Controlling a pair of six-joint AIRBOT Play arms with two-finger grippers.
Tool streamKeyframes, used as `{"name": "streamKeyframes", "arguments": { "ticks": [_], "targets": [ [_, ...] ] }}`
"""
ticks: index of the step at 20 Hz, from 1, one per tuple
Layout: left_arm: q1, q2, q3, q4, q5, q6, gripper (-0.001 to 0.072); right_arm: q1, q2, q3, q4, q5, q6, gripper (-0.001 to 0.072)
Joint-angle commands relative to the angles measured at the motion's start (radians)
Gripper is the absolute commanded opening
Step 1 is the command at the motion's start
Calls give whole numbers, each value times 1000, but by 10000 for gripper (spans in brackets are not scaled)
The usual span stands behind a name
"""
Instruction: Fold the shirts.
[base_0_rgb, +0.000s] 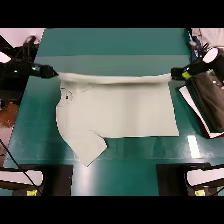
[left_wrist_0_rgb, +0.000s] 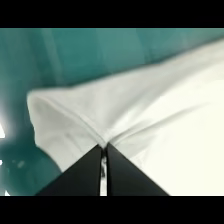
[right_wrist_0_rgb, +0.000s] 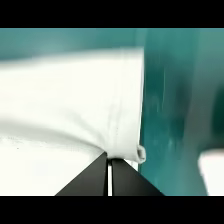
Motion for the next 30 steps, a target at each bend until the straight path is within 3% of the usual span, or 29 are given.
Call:
{"name": "streamKeyframes", "arguments": {
  "ticks": [1,7,8,9,10,15,17,20,24,30],
  "targets": [
    [0,-2,-73,100,-100,3,26,9,31,-119,-31,30,5,13],
    [0,-2,-127,108,-80,-40,28,9,92,-246,18,-15,13,26],
    [0,-2,-127,108,-92,-61,121,9,92,-245,33,-8,12,107],
    [0,-2,-127,109,-103,-82,423,9,92,-234,32,4,13,329],
    [0,-2,-127,111,-113,-103,595,9,92,-220,32,22,16,400],
    [47,32,-103,186,-307,-200,591,-27,128,-135,50,248,-6,380],
    [89,104,-185,182,-358,-202,482,-60,192,-161,143,300,-50,376],
    [113,292,-443,182,-321,-252,482,-94,313,-268,244,249,-79,366],
    [109,513,-785,144,-257,-298,482,-95,445,-413,243,120,-79,366],
    [109,561,-982,60,-174,-278,482,-95,487,-457,262,108,-79,366]
  ]
}}
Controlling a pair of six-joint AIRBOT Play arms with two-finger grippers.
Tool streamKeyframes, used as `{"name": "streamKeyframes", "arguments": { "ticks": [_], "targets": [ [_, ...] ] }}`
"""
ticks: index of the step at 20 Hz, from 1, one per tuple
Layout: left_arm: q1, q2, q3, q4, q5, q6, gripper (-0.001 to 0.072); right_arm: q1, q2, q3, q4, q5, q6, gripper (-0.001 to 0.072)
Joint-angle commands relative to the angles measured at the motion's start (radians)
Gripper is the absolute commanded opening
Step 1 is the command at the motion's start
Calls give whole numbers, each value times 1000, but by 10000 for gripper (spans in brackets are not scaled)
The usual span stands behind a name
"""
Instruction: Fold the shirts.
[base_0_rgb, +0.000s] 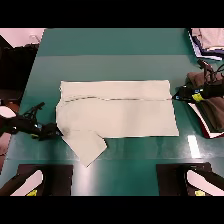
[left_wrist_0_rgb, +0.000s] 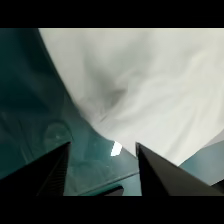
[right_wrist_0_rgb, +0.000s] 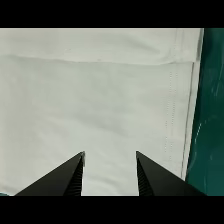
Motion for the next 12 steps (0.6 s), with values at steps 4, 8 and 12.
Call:
{"name": "streamKeyframes", "arguments": {
  "ticks": [4,8,12],
  "targets": [
    [-37,28,-120,-56,128,10,482,0,20,-19,51,-16,-2,366],
    [-166,28,-119,-86,227,1,479,0,20,-20,51,-5,-2,365],
    [-182,29,-114,-84,216,-6,55,-43,20,-20,48,100,-3,365]
  ]
}}
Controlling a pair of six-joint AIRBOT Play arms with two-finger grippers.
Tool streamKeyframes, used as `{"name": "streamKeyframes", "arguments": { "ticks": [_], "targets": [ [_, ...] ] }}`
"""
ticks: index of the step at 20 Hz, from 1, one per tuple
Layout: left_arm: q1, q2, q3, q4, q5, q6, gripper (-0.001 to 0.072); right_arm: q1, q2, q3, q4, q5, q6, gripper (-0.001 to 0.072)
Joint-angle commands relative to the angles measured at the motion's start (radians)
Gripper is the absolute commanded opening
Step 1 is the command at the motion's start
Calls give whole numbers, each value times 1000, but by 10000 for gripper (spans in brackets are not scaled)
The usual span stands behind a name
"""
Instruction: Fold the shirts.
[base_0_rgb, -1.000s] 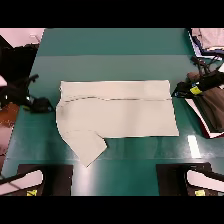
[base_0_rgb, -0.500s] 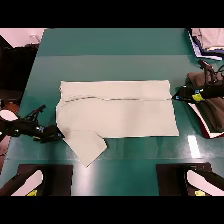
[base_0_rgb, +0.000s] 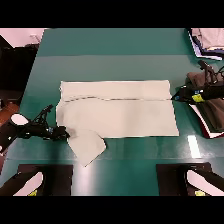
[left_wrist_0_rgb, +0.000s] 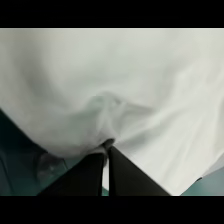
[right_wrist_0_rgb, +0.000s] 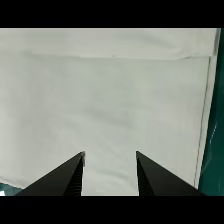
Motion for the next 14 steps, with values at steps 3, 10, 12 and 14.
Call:
{"name": "streamKeyframes", "arguments": {
  "ticks": [3,10,12,14],
  "targets": [
    [-23,1,65,0,-63,11,25,-116,2,-8,-12,182,-19,365],
    [-23,2,211,-9,-119,20,26,-359,98,-354,-101,129,-87,372],
    [-23,2,210,-10,-119,20,26,-378,95,-423,-100,88,-114,372],
    [-23,2,210,-10,-126,20,25,-378,94,-479,-72,34,-131,372]
  ]
}}
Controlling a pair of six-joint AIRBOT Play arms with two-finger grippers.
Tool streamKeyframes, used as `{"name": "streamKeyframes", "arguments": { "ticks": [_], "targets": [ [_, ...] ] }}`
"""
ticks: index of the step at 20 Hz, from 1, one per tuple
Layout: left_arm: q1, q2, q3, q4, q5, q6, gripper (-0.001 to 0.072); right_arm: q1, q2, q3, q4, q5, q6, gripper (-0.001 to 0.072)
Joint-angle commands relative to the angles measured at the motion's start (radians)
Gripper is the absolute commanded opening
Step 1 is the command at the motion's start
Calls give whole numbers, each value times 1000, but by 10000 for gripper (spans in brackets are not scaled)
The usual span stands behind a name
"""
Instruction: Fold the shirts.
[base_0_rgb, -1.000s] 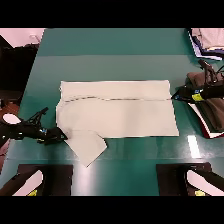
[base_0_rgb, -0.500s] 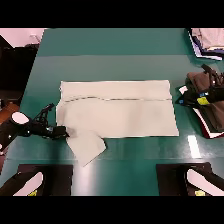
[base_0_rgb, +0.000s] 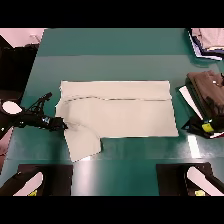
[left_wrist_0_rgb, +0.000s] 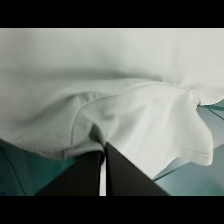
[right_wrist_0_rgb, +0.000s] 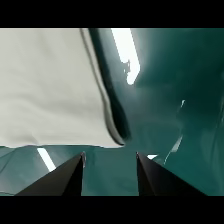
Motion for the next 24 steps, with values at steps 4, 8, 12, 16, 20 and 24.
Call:
{"name": "streamKeyframes", "arguments": {
  "ticks": [4,8,12,16,20,24],
  "targets": [
    [0,1,11,-5,-15,2,25,-28,7,-146,86,-119,-71,372],
    [0,1,11,-5,-15,1,26,-28,-10,-153,93,-115,-72,366],
    [0,1,11,-4,-21,2,25,-28,-32,-152,91,-83,-121,15],
    [0,2,48,47,-114,2,24,-29,82,-109,25,-15,-118,16],
    [0,100,84,42,-243,-30,24,-29,259,15,-169,187,-21,15],
    [0,231,103,-63,-306,-81,25,-28,378,98,-119,185,18,15]
  ]
}}
